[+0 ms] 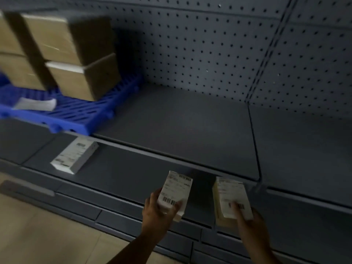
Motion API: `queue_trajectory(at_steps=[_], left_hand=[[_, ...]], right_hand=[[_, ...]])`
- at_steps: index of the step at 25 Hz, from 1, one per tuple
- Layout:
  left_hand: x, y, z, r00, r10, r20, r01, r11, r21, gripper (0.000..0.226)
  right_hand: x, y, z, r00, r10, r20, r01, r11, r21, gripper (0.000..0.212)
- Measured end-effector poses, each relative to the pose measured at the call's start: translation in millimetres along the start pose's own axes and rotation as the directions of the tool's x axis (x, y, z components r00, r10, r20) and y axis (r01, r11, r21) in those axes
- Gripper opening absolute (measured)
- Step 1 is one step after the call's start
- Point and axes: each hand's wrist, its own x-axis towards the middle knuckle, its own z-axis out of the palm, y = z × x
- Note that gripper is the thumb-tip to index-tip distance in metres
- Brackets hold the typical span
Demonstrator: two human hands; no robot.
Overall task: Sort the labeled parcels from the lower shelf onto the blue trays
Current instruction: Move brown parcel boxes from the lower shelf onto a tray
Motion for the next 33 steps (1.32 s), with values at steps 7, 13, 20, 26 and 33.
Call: queue_trajectory(at_steps=[7, 13, 20, 26, 33], left_hand=[[-55.5, 26.0, -93.5, 0.931, 0.033, -0.364, -0.063, 0.995, -0.072, 0.082], [-95.1, 21.1, -202.4, 0.831, -0.017, -0.557, -0.103, 0.978, -0.183, 0.071], [-99.0, -12.0, -304.8, 0.725, -0.041, -0.688, -0.145, 0.967, -0.211, 0.069], [-69.6, -32.1, -421.9, 0.676, -0.065, -0.734, -0.179, 0.951, -0.25, 0.06], [-19.1, 25.7, -597.2, 0.514, -0.003, -0.858, -0.265, 0.951, -0.162, 0.051]], right_hand=[[-33.6, -65.6, 63.5, 0.967, -0.11, 0.23, 0.116, 0.993, -0.013, 0.046], [-96.3, -108.7, 157.5, 0.838, -0.149, 0.525, 0.14, 0.989, 0.057, 0.045], [-163.0, -144.1, 245.8, 0.768, -0.286, 0.573, 0.3, 0.951, 0.073, 0.033], [-258.5, -174.9, 351.2, 0.728, -0.255, 0.636, 0.314, 0.949, 0.021, 0.036], [-372.4, -296.4, 459.2, 0.629, -0.421, 0.653, 0.457, 0.88, 0.128, 0.043]])
